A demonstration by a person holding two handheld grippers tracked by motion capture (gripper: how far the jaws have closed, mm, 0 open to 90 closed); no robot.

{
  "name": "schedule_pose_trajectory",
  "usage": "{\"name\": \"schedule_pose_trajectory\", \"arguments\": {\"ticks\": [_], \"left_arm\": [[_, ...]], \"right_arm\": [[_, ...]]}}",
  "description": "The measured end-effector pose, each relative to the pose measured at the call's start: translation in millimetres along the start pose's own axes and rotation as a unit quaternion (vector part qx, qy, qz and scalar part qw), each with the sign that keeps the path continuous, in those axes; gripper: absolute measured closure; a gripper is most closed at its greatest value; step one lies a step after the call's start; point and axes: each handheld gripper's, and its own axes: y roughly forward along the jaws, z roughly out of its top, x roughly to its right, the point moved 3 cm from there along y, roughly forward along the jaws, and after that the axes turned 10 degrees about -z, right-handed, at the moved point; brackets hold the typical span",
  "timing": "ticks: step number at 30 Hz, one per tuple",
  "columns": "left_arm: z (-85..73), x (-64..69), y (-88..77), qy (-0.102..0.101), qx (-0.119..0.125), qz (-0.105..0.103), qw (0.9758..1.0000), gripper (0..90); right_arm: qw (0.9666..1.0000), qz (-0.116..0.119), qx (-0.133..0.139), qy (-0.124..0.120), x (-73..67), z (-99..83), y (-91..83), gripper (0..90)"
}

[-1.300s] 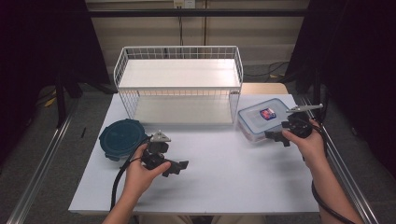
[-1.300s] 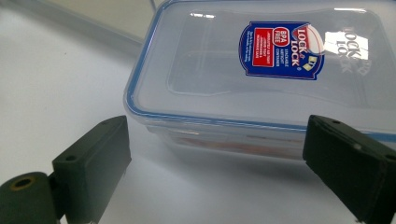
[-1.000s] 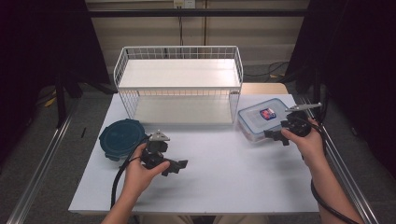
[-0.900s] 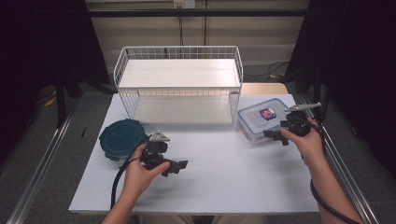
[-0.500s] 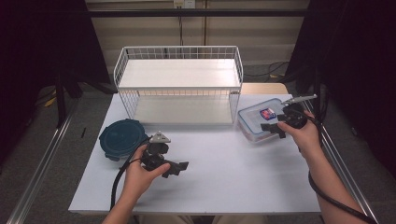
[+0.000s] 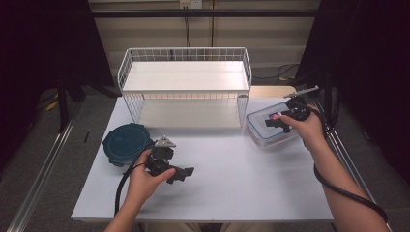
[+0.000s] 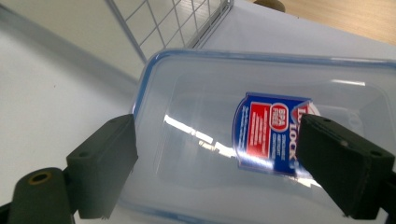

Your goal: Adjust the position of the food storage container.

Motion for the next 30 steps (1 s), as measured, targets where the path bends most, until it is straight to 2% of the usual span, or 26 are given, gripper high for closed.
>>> {"name": "schedule_pose_trajectory", "arguments": {"ticks": [6, 9, 10, 11, 12, 14, 16, 17, 18, 19, 20, 21, 22, 23, 24, 27, 30], "left_arm": [[-0.6, -1.3, -0.5, 0.001, -0.006, -0.002, 1.0, 0.0], [-1.1, -1.5, 0.6, -0.006, 0.001, -0.005, 1.0, 0.0], [-1.1, -1.5, 0.6, -0.006, 0.001, -0.005, 1.0, 0.0], [-1.4, -2.0, -0.1, -0.003, -0.004, -0.007, 1.0, 0.0], [-1.9, -2.3, 0.0, 0.0, -0.006, -0.004, 1.0, 0.0], [-2.1, -2.7, 0.6, -0.001, -0.005, -0.004, 1.0, 0.0], [-2.3, -2.9, 0.8, -0.002, -0.006, -0.005, 1.0, 0.1], [-2.3, -3.1, 0.5, -0.004, -0.006, -0.008, 0.9999, 0.0], [-2.3, -3.1, 0.5, -0.004, -0.006, -0.008, 0.9999, 0.0], [-2.3, -3.2, 0.5, -0.004, -0.006, -0.009, 0.9999, 0.0], [-2.4, -3.2, 0.4, -0.004, -0.005, -0.004, 1.0, 0.0], [-2.4, -3.2, 0.4, -0.004, -0.005, -0.004, 1.0, 0.1], [-2.4, -3.3, 0.2, -0.004, -0.006, -0.005, 1.0, 0.1], [-2.3, -3.1, 0.6, -0.002, -0.003, -0.002, 1.0, 0.1], [-2.3, -3.1, 0.6, -0.002, -0.003, -0.002, 1.0, 0.0], [-2.6, -2.8, 1.5, -0.002, -0.004, -0.005, 1.0, 0.1], [-2.4, -2.8, 1.7, -0.003, -0.002, -0.005, 1.0, 0.0]], "right_arm": [[1.0, 0.001, -0.007, -0.004, -1.2, 19.7, 12.4, 19.8], [0.9999, 0.005, -0.012, 0.0, -0.4, 28.0, 20.2, 27.1], [0.9999, 0.005, -0.012, 0.0, -0.4, 28.0, 20.2, 27.1], [0.9999, -0.001, -0.014, -0.005, 0.7, 30.5, 22.9, 29.1], [0.9998, -0.007, -0.015, -0.004, 3.7, 35.7, 28.3, 35.2], [0.9999, -0.003, -0.014, 0.001, 5.4, 39.3, 32.4, 39.0], [0.9998, -0.011, -0.018, 0.002, 6.2, 40.5, 34.6, 41.6], [0.9997, -0.015, -0.018, 0.006, 8.3, 43.3, 38.9, 50.0], [0.9997, -0.015, -0.018, 0.006, 8.3, 43.3, 38.9, 50.0], [0.9995, -0.02, -0.023, 0.003, 9.7, 45.0, 43.5, 58.6], [0.9995, -0.018, -0.025, 0.0, 10.4, 45.4, 45.3, 62.3], [0.9995, -0.018, -0.025, 0.0, 10.4, 45.4, 45.3, 62.3], [0.9995, -0.021, -0.025, 0.003, 10.9, 46.1, 47.7, 67.7], [0.9995, -0.023, -0.022, 0.005, 12.8, 47.7, 51.6, 76.8], [0.9995, -0.023, -0.022, 0.005, 12.8, 47.7, 51.6, 76.8], [0.9995, -0.02, -0.019, 0.014, 13.6, 49.0, 60.8, 88.0], [0.9997, -0.012, -0.015, 0.014, 13.1, 50.0, 66.6, 89.7]]}}
